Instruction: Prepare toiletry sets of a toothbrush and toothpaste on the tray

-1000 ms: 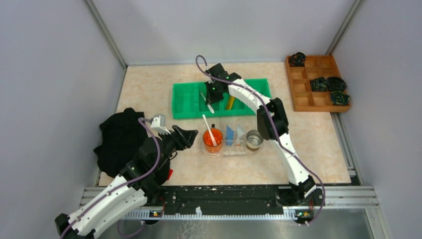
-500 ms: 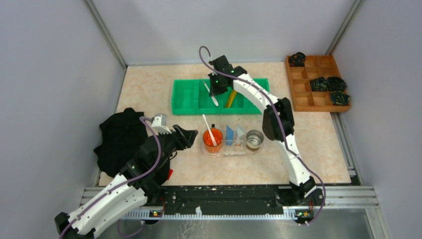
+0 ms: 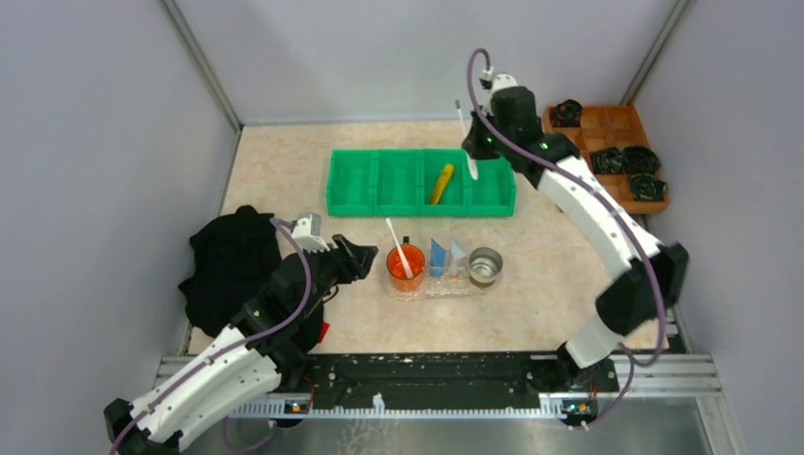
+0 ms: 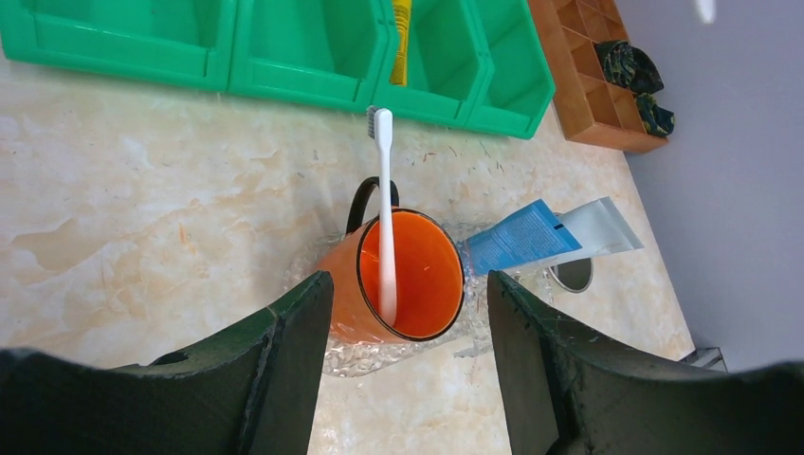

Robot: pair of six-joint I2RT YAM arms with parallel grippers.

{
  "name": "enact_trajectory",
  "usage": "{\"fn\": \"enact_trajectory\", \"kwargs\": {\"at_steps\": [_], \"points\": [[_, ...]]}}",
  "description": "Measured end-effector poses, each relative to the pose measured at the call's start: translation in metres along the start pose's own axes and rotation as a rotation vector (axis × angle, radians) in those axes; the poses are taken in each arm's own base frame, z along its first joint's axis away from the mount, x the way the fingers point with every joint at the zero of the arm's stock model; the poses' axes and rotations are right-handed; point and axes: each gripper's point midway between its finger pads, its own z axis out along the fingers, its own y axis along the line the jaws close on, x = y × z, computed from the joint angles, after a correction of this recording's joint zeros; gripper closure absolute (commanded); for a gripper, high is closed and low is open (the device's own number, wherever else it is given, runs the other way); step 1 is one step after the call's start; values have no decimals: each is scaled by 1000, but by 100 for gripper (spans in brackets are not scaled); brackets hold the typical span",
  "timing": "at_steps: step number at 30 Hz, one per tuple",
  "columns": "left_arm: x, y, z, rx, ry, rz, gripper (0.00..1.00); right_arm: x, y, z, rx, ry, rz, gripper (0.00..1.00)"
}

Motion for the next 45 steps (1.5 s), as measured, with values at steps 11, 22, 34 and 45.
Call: {"fn": "enact_trajectory", "kwargs": {"at_steps": [11, 22, 34, 45], "points": [[5, 3, 3, -17, 21, 9, 33, 82, -49, -96, 45, -198, 37, 100], [6, 4, 3, -19, 22, 9, 33, 164, -72, -112, -9, -372, 87, 100], [8, 8, -2, -27, 26, 1, 34, 139, -55, -110, -95, -541, 90, 100], [8, 13, -5, -45, 21, 5, 33, 167, -38, -75, -125, -467, 53, 100]]}}
